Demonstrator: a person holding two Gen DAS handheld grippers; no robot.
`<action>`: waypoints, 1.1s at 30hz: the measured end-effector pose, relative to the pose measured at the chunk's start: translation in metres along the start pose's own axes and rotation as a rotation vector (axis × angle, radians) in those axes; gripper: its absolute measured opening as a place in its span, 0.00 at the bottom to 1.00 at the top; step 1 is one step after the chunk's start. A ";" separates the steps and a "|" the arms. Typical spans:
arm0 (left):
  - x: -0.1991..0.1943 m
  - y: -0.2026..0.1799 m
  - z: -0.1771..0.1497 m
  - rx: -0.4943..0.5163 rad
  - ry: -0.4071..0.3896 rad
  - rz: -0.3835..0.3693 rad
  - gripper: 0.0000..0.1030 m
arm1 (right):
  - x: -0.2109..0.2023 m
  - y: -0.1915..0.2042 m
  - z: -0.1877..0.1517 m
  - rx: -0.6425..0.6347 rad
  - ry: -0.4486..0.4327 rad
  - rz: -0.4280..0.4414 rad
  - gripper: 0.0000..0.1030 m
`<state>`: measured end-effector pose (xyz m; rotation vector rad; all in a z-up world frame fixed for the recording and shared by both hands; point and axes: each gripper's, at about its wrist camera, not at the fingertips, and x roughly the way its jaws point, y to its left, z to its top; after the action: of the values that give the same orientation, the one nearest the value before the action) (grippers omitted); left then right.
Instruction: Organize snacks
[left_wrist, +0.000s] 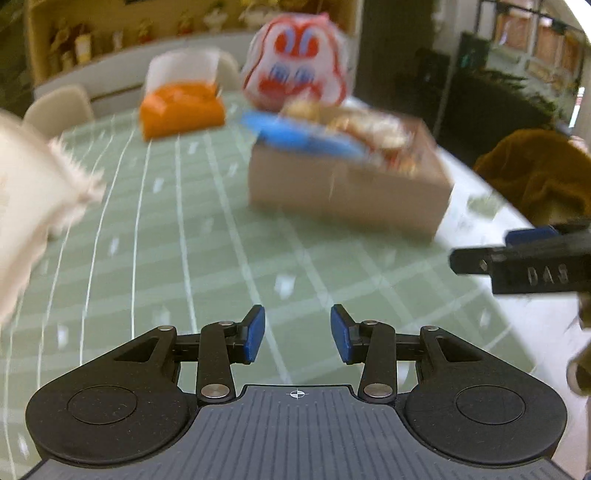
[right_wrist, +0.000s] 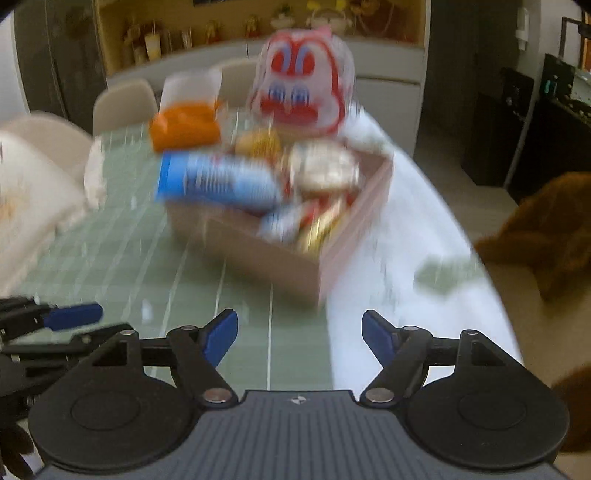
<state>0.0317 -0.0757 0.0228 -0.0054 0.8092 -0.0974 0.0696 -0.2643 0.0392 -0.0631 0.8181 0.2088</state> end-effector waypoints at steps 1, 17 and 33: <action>0.002 0.000 -0.006 -0.010 0.014 0.005 0.43 | 0.002 0.004 -0.010 -0.005 0.008 -0.012 0.73; 0.013 -0.033 -0.030 -0.010 -0.144 0.099 0.58 | 0.029 -0.011 -0.054 0.050 -0.017 -0.070 1.00; 0.014 -0.036 -0.031 -0.025 -0.147 0.120 0.59 | 0.029 -0.010 -0.069 0.041 -0.132 -0.066 1.00</action>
<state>0.0161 -0.1115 -0.0073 0.0127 0.6620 0.0267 0.0411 -0.2789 -0.0293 -0.0374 0.6876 0.1322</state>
